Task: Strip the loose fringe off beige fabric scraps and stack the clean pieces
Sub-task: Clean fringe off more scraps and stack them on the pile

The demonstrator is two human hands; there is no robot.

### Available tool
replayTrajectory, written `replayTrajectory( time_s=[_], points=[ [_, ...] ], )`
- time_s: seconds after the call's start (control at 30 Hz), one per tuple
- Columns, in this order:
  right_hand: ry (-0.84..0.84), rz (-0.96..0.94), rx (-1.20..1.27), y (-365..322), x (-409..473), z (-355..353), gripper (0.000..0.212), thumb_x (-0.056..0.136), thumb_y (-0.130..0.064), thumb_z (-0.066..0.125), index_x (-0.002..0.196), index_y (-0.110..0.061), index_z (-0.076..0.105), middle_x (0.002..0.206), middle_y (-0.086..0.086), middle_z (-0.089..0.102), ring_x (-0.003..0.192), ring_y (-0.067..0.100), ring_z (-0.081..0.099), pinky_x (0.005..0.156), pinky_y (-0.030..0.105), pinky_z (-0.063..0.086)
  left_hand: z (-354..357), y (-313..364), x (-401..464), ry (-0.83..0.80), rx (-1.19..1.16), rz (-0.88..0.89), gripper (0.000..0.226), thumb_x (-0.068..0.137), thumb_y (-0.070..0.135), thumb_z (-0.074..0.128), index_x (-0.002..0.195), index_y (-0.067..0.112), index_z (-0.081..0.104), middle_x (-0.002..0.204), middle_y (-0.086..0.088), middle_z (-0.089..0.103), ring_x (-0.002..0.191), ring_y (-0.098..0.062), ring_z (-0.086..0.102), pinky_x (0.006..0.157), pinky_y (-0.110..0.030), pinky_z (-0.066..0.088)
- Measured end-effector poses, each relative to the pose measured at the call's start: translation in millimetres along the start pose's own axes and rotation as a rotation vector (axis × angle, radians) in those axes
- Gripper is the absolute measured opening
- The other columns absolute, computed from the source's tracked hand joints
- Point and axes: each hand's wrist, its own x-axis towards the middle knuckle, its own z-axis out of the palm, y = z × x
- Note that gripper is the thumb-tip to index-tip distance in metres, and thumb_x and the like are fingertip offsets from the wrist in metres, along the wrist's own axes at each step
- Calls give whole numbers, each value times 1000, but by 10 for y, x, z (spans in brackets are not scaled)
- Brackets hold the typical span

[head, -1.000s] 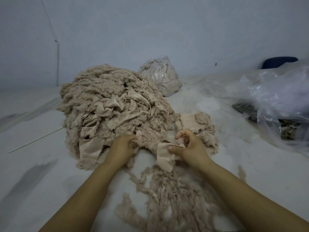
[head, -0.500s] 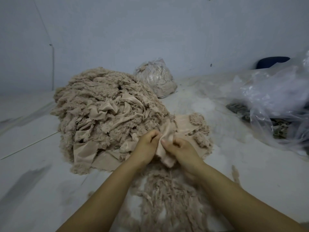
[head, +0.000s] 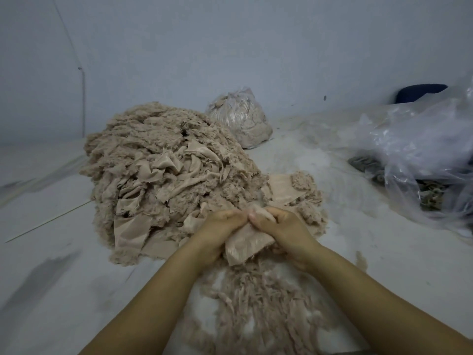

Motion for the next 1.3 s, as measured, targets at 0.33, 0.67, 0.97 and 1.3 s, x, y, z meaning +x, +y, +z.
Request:
replayTrajectory(
  time_s=[0.33,0.67,0.97,1.3],
  points=[
    [168,0,-28,90,-3,-229,39,97,-28,52,64,-9,44,48,4,34,40,14,22,43,24,18,57,6,64,424,248,367,25,99,19,46,123,25,43,113,7,50,82,-1,51,55,-7,43],
    [579,-183,-208,-81,257,-619,31,99,-29,49,69,-18,49,63,3,52,54,19,53,53,35,48,400,202,229,270,253,470,29,97,2,45,120,3,62,105,9,60,85,16,58,71,2,42],
    [590,-35,-721,131,468,-1023,23,97,-32,48,85,-14,56,78,4,59,76,23,51,62,32,32,658,-132,574,225,511,290,49,92,21,60,137,6,47,138,-8,52,122,-17,51,95,-20,40],
    [347,-362,-1116,228,262,-784,25,94,-34,56,112,-19,64,106,6,51,104,23,44,85,31,39,225,-54,474,318,550,366,15,93,23,58,106,21,63,90,1,68,66,-9,62,59,-20,47]
  ],
)
